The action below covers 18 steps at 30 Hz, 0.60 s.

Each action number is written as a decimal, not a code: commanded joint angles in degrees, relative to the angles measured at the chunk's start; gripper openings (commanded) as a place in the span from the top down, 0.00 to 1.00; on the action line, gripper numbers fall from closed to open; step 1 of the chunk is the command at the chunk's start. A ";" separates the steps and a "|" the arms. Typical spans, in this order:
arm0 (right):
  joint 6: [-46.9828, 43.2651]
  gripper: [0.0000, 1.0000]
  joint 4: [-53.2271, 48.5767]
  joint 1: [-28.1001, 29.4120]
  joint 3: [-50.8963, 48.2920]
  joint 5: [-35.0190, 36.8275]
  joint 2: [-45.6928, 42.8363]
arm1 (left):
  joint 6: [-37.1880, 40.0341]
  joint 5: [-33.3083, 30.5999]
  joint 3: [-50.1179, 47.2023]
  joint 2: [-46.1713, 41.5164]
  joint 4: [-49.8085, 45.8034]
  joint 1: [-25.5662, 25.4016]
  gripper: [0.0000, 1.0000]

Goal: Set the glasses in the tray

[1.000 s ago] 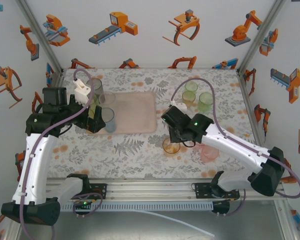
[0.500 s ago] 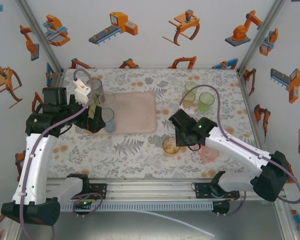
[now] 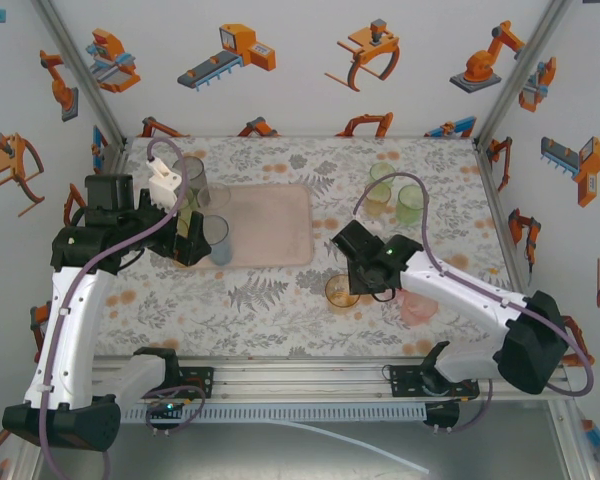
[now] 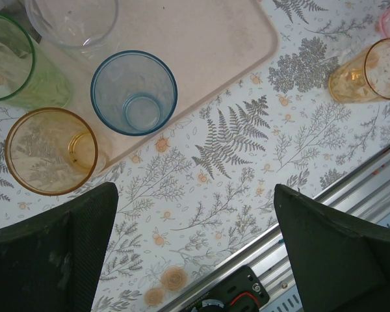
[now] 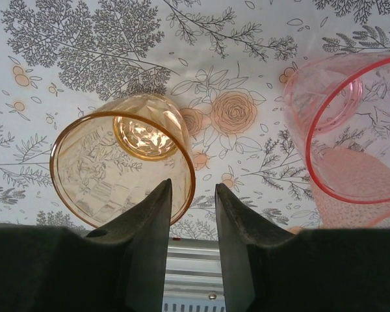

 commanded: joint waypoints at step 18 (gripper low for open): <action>-0.86 0.96 3.74 -0.90 -0.95 -0.37 3.81 | 0.11 1.13 1.83 -0.05 -0.08 -0.45 0.03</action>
